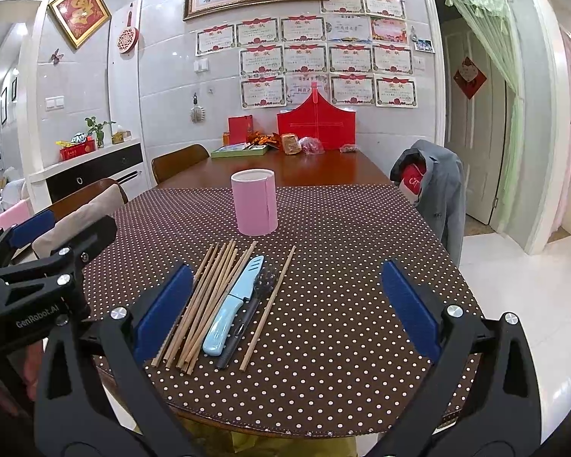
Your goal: Organize utensils
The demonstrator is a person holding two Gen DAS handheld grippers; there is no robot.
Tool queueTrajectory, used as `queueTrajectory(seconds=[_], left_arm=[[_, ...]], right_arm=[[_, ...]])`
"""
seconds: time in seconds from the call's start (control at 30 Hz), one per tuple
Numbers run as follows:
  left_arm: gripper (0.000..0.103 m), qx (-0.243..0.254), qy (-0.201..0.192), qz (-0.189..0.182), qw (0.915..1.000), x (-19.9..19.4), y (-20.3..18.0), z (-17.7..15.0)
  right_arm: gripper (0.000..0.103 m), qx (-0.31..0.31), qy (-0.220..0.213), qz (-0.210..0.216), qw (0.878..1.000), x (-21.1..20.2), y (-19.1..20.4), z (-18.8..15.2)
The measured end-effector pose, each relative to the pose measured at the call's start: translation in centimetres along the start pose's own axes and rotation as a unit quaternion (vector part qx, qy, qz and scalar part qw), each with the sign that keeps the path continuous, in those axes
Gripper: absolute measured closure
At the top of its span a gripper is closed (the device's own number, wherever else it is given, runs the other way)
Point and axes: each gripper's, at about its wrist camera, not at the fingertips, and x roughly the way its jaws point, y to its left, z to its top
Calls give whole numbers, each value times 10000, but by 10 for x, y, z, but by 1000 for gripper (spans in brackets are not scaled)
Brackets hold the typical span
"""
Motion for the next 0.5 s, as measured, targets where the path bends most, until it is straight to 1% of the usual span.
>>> queueTrajectory(seconds=[0.5], left_arm=[[4, -12, 12, -3, 10000, 1, 0, -1]], right_arm=[[6, 27, 39, 22, 10000, 1, 2, -4]])
